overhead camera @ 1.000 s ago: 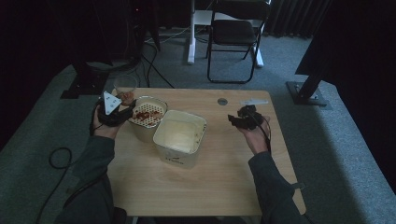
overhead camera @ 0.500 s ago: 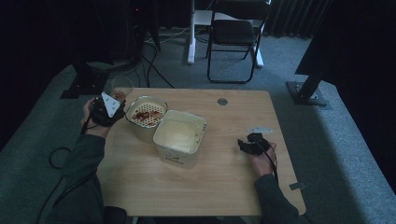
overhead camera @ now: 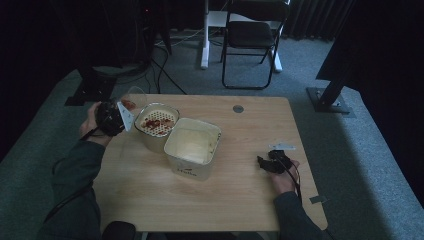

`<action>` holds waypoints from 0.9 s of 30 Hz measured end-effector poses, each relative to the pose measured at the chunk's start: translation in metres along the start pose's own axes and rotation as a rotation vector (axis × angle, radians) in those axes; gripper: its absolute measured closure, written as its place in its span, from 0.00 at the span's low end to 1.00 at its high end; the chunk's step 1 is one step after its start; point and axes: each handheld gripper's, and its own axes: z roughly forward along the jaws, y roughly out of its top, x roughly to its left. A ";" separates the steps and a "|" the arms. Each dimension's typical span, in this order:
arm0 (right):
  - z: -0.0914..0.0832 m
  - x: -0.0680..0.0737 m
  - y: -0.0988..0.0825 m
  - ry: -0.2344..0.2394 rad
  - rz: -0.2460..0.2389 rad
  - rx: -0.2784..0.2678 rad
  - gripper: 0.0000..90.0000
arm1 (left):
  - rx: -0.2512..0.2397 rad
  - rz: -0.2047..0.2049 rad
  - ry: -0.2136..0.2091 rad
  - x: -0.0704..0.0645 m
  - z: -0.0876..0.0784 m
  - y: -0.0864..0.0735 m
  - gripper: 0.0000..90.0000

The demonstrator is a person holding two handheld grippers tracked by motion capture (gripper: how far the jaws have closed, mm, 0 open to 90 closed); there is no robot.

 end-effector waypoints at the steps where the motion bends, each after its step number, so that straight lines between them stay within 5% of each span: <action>1: 0.000 0.000 -0.001 0.000 0.004 -0.004 0.47 | 0.006 0.020 0.007 0.001 0.000 0.000 0.47; 7: 0.001 -0.001 -0.006 0.001 0.004 -0.044 0.44 | 0.029 0.116 0.024 0.005 0.002 0.001 0.47; 16: 0.001 0.000 -0.006 0.006 0.001 -0.044 0.42 | 0.063 0.206 0.042 0.008 0.006 0.001 0.47; 27: 0.000 0.000 -0.007 0.011 -0.005 -0.044 0.42 | 0.091 0.377 0.063 0.011 0.009 0.008 0.47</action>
